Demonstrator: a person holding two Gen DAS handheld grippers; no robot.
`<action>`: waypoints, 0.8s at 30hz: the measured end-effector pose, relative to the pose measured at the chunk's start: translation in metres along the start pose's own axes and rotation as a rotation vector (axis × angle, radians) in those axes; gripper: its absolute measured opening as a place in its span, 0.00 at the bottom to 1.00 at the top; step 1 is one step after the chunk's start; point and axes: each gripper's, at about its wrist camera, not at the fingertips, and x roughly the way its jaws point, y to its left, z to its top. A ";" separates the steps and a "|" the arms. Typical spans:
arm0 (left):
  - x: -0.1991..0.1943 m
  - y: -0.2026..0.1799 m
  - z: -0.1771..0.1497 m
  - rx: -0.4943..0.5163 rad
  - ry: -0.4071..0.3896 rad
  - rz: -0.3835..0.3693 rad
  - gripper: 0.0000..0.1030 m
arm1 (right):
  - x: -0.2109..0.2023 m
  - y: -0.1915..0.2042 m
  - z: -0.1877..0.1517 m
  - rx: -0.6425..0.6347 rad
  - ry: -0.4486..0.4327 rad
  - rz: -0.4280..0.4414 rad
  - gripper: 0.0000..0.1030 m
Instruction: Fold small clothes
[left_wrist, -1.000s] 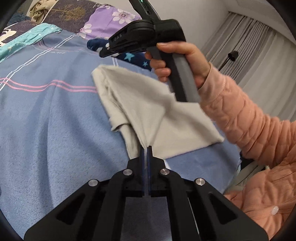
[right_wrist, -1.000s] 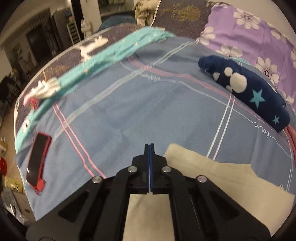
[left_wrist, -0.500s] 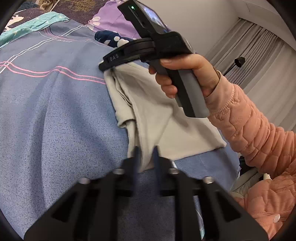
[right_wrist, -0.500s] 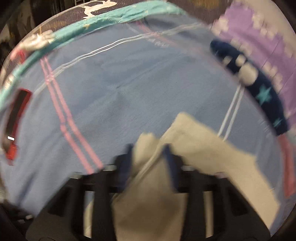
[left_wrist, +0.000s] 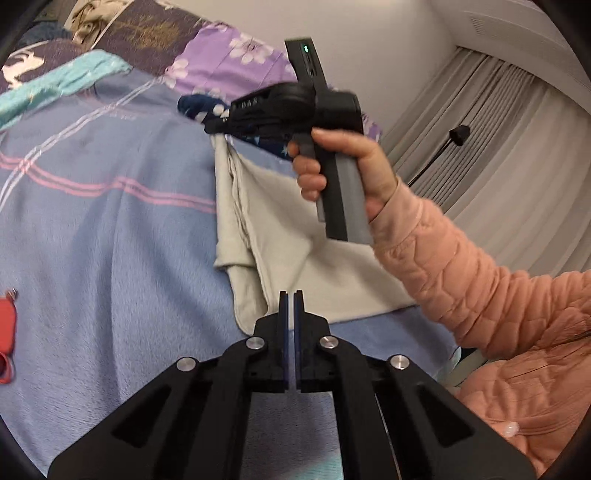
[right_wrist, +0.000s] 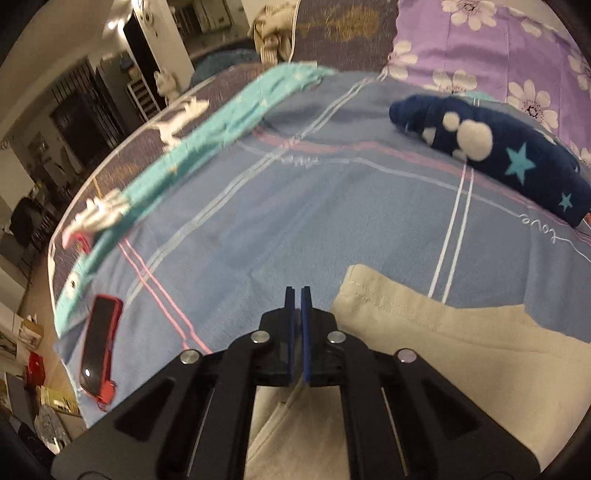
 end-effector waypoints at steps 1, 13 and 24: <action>-0.002 -0.002 0.001 0.017 -0.005 0.010 0.01 | -0.001 -0.001 0.001 0.001 0.002 0.008 0.02; 0.046 0.064 0.015 -0.127 0.072 0.029 0.41 | -0.027 -0.007 -0.020 -0.041 0.005 -0.001 0.22; 0.048 0.068 0.068 -0.120 -0.060 -0.018 0.00 | -0.121 0.006 -0.115 -0.293 -0.041 -0.081 0.51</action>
